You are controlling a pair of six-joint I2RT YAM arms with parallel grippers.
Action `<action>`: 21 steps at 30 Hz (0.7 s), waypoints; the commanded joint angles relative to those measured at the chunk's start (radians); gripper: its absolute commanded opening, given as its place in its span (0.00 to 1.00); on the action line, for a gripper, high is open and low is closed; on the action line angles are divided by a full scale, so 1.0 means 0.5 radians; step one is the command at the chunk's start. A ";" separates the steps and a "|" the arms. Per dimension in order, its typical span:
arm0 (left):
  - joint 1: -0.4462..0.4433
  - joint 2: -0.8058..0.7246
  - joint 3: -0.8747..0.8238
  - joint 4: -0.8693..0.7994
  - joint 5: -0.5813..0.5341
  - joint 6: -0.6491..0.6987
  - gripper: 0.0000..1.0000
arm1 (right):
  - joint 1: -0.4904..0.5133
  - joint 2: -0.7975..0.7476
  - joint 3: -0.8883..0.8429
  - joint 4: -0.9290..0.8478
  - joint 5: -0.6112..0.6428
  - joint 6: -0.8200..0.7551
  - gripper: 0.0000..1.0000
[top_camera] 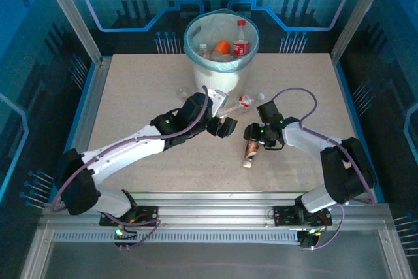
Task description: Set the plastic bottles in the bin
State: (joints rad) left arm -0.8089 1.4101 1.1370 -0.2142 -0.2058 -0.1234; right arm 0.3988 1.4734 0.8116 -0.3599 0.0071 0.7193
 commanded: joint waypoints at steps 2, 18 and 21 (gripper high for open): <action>-0.002 -0.153 -0.048 0.175 -0.184 0.008 0.99 | 0.078 -0.222 0.206 -0.131 0.244 -0.149 0.54; 0.039 -0.639 -0.432 0.612 -0.642 -0.161 0.99 | 0.489 -0.325 1.266 0.307 0.867 -0.954 0.55; 0.050 -0.636 -0.427 0.637 -0.624 -0.163 0.99 | 0.469 -0.140 1.506 0.488 0.890 -1.136 0.56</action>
State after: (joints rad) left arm -0.7937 1.1057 0.9062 0.0628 -0.4938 -0.1856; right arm 0.6319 1.3376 1.4826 -0.2592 0.4046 0.2813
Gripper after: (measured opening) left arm 0.990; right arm 0.564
